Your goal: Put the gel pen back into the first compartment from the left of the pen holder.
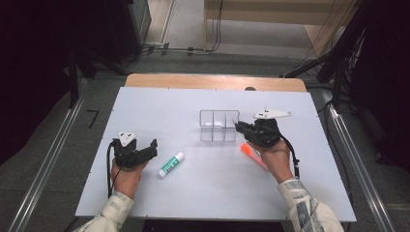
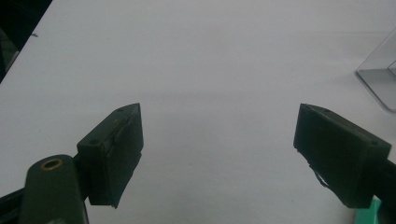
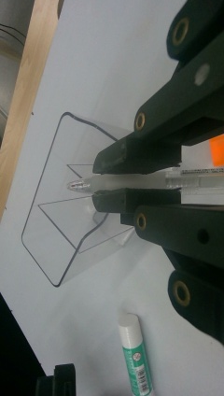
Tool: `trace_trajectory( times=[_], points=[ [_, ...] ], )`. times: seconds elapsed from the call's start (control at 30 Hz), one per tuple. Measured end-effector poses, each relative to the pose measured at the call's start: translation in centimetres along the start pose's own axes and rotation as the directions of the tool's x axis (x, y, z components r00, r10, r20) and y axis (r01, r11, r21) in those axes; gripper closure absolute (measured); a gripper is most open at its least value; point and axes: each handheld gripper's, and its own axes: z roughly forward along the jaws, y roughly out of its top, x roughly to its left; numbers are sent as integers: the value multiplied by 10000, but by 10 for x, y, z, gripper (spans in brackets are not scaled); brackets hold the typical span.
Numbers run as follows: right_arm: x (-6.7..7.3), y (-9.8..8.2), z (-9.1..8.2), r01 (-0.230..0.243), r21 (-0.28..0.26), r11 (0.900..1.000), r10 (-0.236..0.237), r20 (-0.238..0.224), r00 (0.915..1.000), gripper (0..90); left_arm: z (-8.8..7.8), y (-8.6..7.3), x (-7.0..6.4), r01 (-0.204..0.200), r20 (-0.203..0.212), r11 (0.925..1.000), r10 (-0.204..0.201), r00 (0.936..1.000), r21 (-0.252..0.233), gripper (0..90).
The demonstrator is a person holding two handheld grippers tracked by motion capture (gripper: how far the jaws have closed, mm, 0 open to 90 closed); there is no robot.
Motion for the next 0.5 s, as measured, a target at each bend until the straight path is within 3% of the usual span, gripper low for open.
trace_trajectory(
  times=[0.5],
  points=[
    [10, 14, 19, 87, -2, 10000, -87, -231, 9997, 788, 0, 0, 1, 22, 33, 10000, -22, 10000, -25, 159]
  ],
)
